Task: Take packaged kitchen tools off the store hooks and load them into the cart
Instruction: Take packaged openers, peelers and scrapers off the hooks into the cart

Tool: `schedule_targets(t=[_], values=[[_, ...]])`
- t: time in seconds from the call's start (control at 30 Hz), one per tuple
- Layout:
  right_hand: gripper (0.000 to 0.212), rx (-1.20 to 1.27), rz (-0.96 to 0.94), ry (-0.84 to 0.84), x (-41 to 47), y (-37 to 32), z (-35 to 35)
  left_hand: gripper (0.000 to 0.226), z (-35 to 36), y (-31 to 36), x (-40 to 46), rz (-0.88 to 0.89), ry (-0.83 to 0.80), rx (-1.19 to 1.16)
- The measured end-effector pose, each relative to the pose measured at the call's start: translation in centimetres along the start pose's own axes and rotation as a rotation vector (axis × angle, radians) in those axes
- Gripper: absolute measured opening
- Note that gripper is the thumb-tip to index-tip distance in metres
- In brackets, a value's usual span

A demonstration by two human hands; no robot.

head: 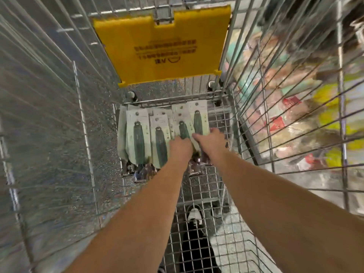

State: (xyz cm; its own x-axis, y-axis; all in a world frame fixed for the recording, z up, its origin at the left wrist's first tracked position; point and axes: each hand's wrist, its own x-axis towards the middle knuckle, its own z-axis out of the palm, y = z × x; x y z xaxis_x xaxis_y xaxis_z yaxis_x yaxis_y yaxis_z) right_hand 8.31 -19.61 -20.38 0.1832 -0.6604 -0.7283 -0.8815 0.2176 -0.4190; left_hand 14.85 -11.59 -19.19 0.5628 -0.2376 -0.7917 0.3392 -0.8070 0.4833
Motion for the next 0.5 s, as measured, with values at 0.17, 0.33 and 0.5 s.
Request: schedule_targets(t=[0.17,0.33,0.5], values=[[0.079,0.103,0.036,-0.078,-2.0,0.4,-0.1,0.031,-0.1,-0.9,-0.8,0.0,0.028,-0.059],[0.074,0.224,0.022,-0.126,-4.3,1.8,-0.5,0.021,-0.5,-2.1,-3.1,-0.032,-0.008,-0.168],[0.037,0.355,0.037,-0.152,-9.7,4.0,-1.7,0.022,-1.8,-2.7,-6.7,0.014,-0.038,-0.171]])
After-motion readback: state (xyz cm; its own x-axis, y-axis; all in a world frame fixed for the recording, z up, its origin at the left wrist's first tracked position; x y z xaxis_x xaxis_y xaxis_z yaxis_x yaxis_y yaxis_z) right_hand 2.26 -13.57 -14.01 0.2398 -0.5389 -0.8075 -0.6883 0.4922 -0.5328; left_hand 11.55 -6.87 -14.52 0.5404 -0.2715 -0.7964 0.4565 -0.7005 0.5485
